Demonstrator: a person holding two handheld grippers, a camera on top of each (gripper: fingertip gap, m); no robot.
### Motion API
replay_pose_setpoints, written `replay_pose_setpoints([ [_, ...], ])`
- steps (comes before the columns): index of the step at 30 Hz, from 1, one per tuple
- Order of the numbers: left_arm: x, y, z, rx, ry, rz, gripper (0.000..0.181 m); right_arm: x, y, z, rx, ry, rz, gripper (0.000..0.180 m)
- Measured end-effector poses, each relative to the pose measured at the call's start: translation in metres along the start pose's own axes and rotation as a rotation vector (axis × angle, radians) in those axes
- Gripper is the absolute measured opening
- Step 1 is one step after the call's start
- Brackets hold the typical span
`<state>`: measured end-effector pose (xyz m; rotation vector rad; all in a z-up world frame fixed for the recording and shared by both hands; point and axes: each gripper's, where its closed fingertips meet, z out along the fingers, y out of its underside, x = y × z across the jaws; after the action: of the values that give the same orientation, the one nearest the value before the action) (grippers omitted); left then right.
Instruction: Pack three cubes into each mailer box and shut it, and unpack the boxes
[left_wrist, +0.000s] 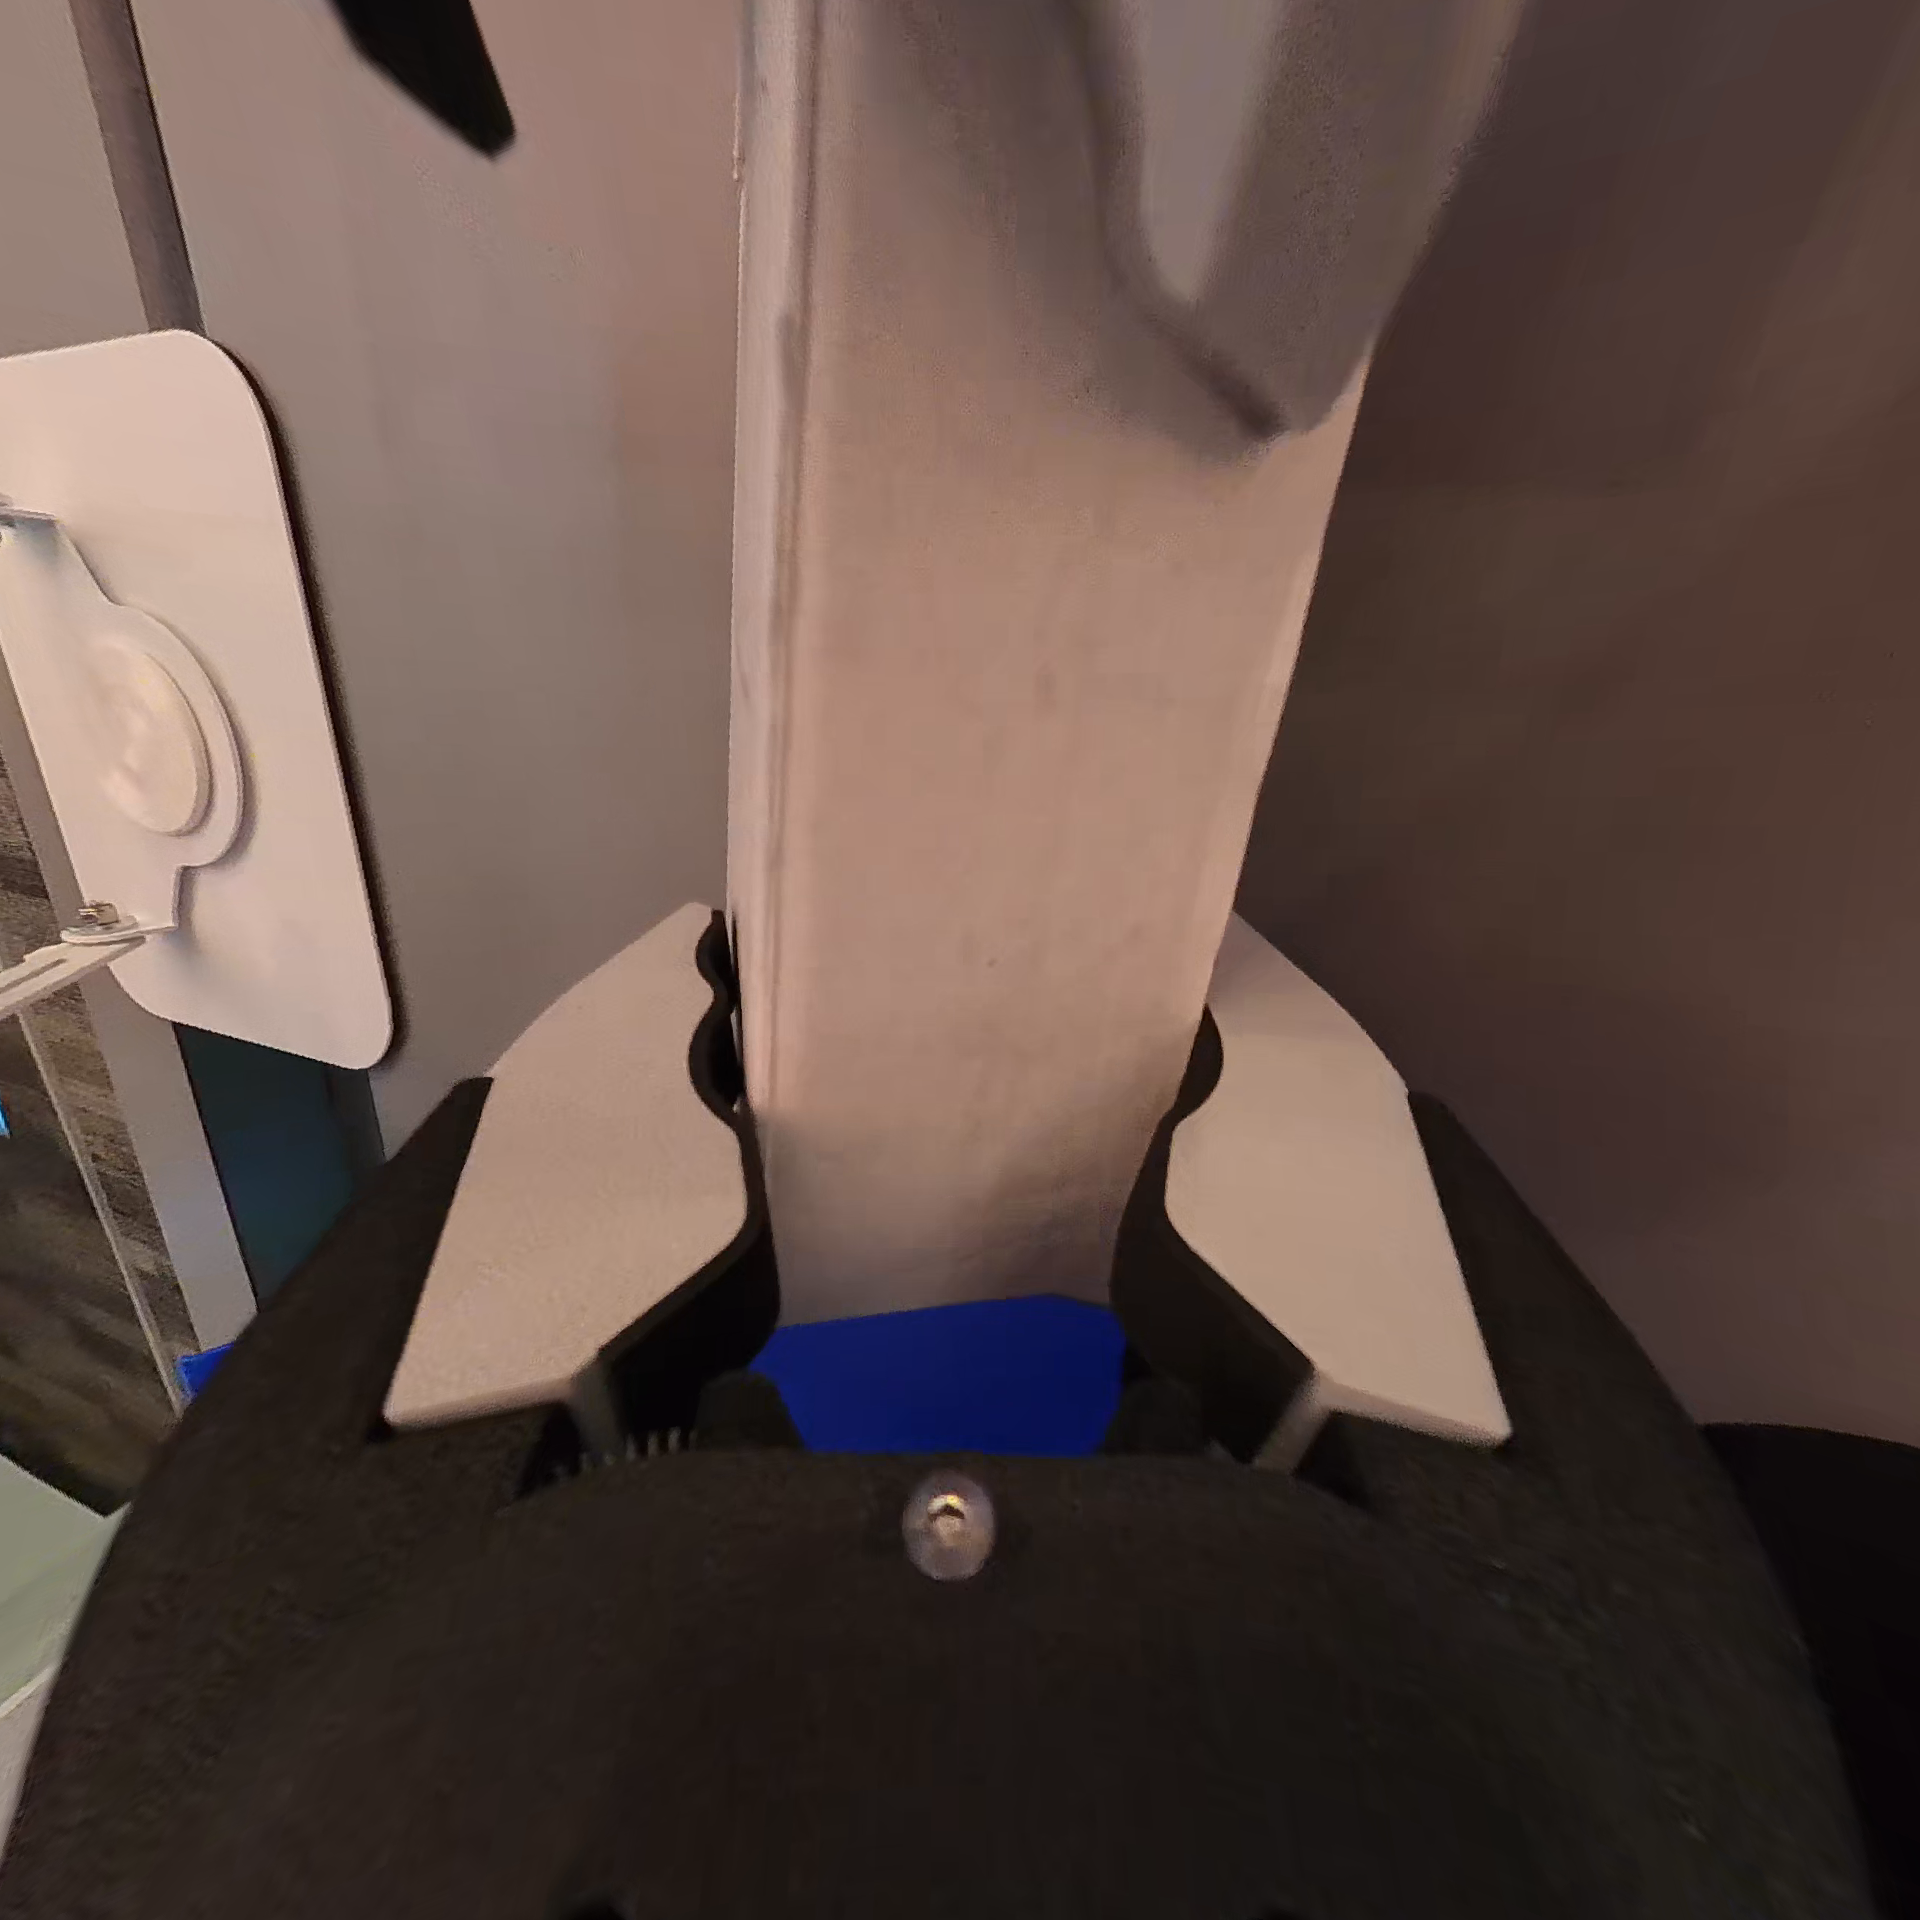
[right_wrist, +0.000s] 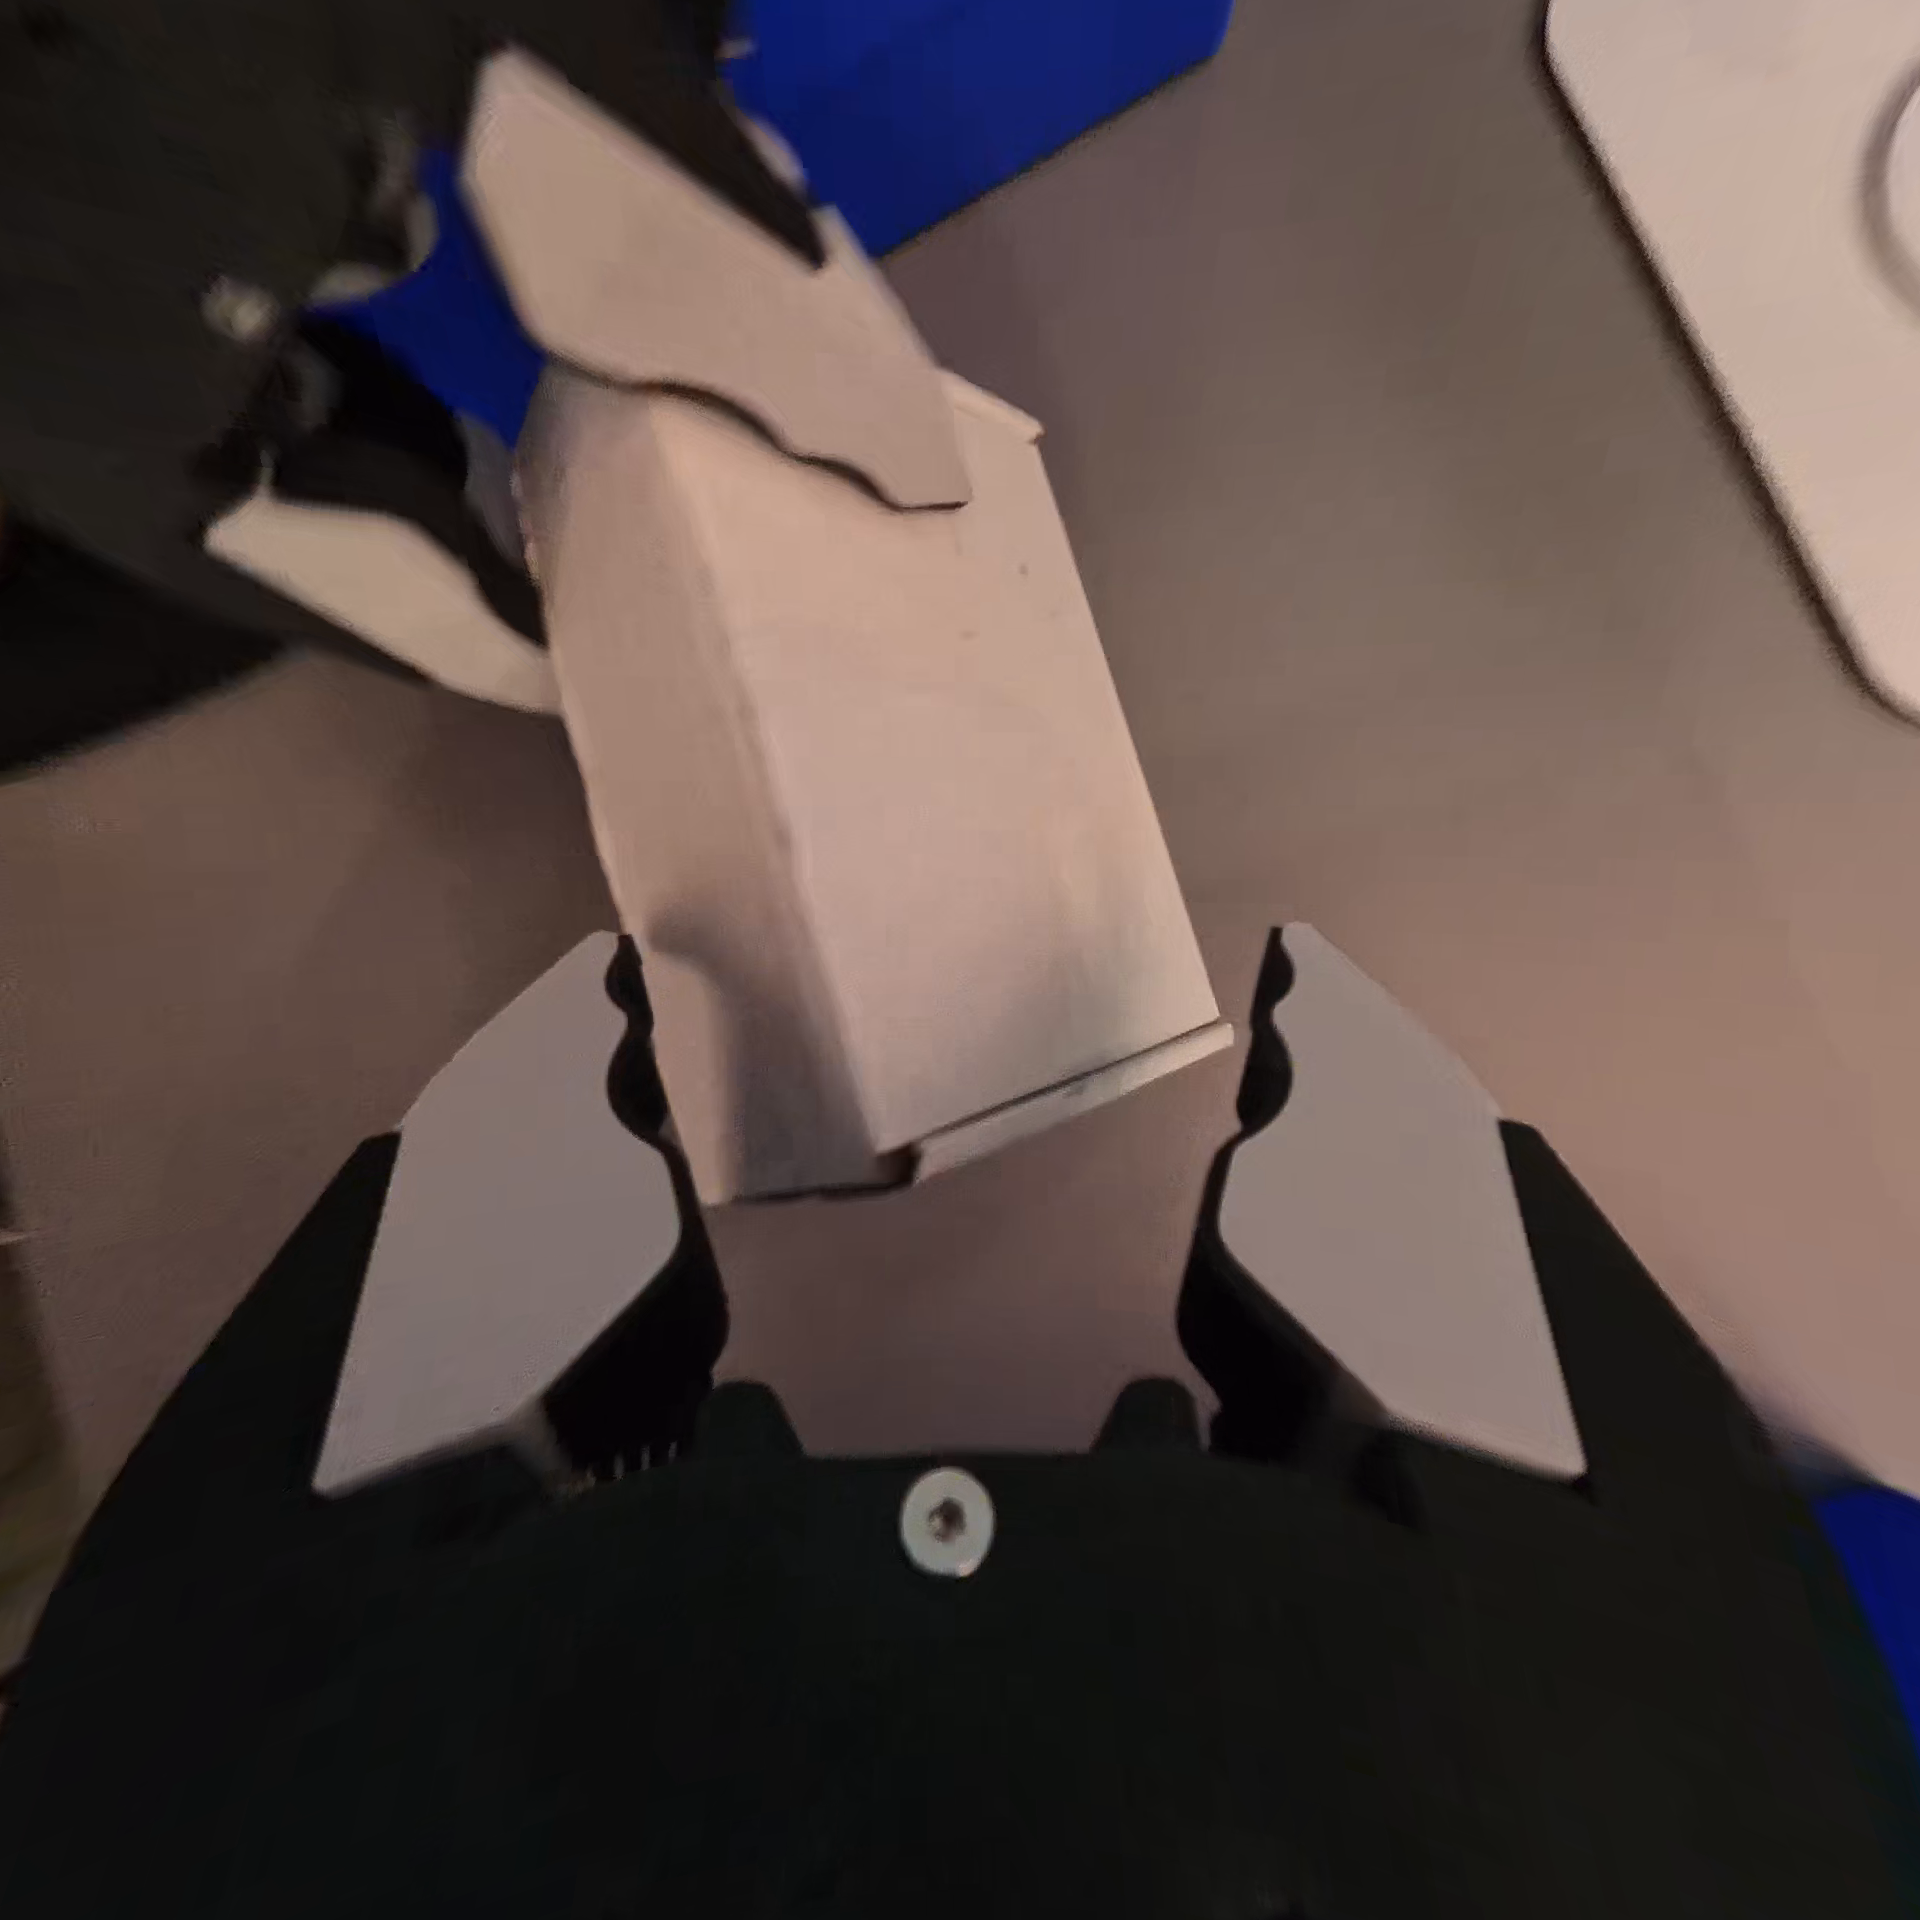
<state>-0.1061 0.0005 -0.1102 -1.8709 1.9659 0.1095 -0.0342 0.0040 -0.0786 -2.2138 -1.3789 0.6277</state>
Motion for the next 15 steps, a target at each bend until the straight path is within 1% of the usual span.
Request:
replay_pose_setpoints([
  [3,0.003,-0.004,-0.001,0.009,0.034,-0.027,0.08,-0.027,0.003,-0.003,0.11,0.059,-0.298,0.108],
  [5,0.008,-0.012,-0.002,0.036,0.068,-0.048,0.08,-0.032,0.001,-0.001,0.17,0.166,-0.444,0.096],
  [6,0.011,-0.017,-0.003,0.06,0.093,-0.059,0.08,-0.03,0.003,0.001,0.162,0.224,-0.492,0.089],
  [7,0.016,-0.024,-0.005,0.092,0.129,-0.071,0.08,-0.025,0.004,0.002,0.144,0.3,-0.53,0.077],
  [8,0.02,-0.029,-0.006,0.116,0.154,-0.084,0.08,-0.02,0.006,0.0,0.122,0.364,-0.573,0.073],
  [9,0.021,-0.03,-0.006,0.125,0.163,-0.093,0.081,-0.021,0.007,-0.001,0.118,0.369,-0.59,0.072],
  [12,0.023,-0.036,-0.006,0.144,0.143,-0.116,0.083,-0.023,0.013,-0.004,0.095,0.33,-0.547,0.072],
  [15,0.03,-0.046,-0.008,0.176,0.156,-0.162,0.083,-0.021,0.024,-0.008,0.01,0.366,-0.561,0.072],
])
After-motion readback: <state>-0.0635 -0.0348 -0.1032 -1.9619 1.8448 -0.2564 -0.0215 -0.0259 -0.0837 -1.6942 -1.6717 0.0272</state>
